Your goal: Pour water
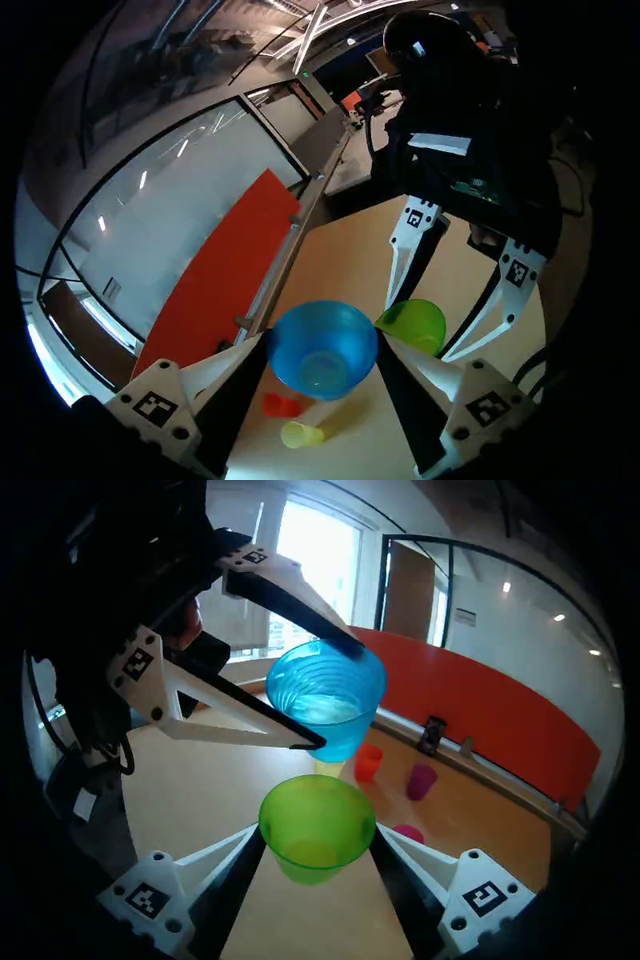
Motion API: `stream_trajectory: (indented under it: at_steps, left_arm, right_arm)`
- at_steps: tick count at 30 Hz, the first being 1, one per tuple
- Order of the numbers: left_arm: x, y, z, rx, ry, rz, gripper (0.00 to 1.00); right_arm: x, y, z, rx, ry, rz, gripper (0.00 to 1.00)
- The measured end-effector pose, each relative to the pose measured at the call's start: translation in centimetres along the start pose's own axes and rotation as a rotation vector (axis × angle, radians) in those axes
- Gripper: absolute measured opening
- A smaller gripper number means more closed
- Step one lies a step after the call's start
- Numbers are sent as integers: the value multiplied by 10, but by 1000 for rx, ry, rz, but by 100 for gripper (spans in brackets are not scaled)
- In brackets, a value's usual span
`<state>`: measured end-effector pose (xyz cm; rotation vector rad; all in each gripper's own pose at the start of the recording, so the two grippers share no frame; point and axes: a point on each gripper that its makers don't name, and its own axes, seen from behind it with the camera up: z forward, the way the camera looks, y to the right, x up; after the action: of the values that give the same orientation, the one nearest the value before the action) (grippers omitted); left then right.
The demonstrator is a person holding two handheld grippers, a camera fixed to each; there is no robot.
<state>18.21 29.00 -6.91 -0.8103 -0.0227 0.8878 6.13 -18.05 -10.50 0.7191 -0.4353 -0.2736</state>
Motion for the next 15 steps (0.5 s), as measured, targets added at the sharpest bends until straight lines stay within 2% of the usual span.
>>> stream_trajectory:
  at_steps: [15]
  left_arm:
    - [1, -4, 5, 22, 16, 96, 90]
  right_arm:
    - [2, -1, -1, 15, -2, -7, 91]
